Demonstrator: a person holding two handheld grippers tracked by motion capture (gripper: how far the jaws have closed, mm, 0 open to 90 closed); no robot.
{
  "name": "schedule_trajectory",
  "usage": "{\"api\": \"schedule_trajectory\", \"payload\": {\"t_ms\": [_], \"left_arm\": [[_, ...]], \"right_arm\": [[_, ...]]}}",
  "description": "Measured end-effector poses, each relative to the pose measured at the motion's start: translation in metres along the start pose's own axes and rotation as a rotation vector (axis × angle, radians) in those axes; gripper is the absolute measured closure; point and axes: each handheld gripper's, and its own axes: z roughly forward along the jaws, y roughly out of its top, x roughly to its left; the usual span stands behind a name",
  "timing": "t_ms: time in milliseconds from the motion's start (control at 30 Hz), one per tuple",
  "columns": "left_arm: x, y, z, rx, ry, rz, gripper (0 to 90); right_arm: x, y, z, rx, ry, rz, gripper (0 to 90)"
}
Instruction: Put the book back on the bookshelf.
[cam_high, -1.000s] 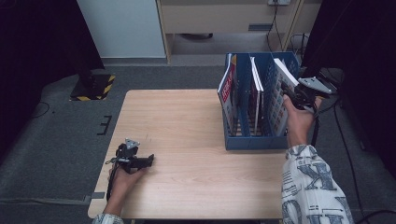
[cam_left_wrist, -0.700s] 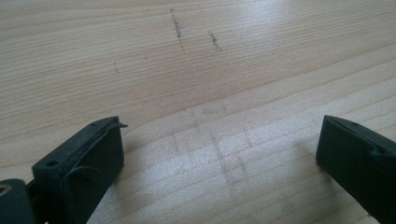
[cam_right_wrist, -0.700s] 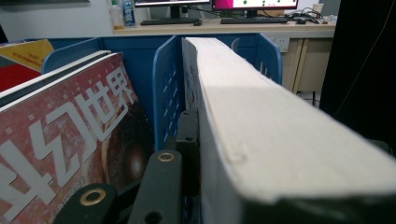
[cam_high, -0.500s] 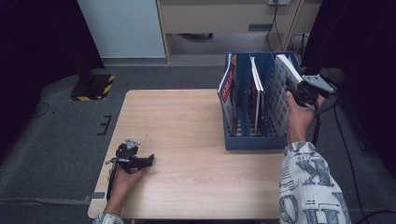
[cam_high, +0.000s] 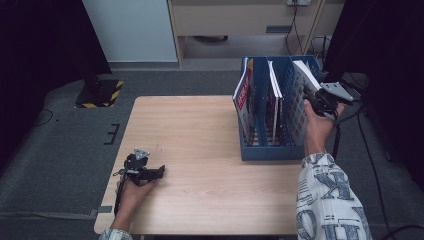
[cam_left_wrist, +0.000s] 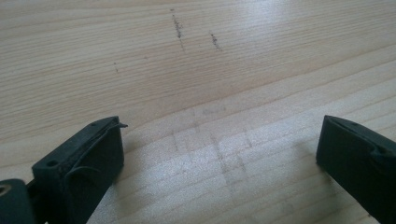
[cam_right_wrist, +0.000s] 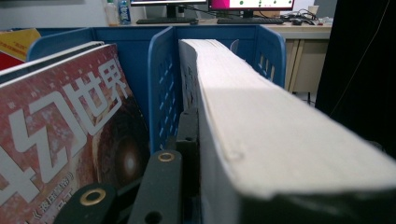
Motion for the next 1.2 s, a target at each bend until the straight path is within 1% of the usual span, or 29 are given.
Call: {"api": "schedule_trajectory", "payload": {"t_ms": [100,233,267,333,700,900,1033,1133,1200], "left_arm": [[0.000,0.000,0.000,0.000,0.000,0.000,0.0],[0.000,0.000,0.000,0.000,0.001,-0.001,0.0],[0.000,0.000,0.000,0.000,0.001,-0.001,0.0],[0.000,0.000,0.000,0.000,0.002,-0.001,0.0],[0.000,0.000,0.000,0.000,0.002,-0.002,0.0],[0.000,0.000,0.000,0.000,0.002,-0.002,0.0],[0.000,0.000,0.000,0.000,0.002,-0.002,0.0],[0.000,0.000,0.000,0.001,0.002,-0.002,0.0],[-0.001,0.000,0.000,0.001,0.003,-0.003,0.0]], "right_arm": [[-0.001,-0.003,0.001,-0.008,-0.004,0.011,73.5],[0.000,-0.004,0.000,-0.014,0.006,0.007,73.4],[0.001,-0.005,0.000,-0.015,0.016,0.002,73.3],[0.002,-0.006,-0.001,-0.015,0.021,-0.002,73.3],[0.005,-0.009,-0.004,-0.022,0.039,-0.025,73.2],[0.004,-0.012,-0.007,-0.020,0.046,-0.037,73.0],[0.007,-0.012,-0.009,-0.011,0.051,-0.061,72.9],[0.009,-0.011,-0.009,-0.008,0.047,-0.099,73.3],[0.011,-0.010,-0.009,-0.001,0.031,-0.126,73.4]]}}
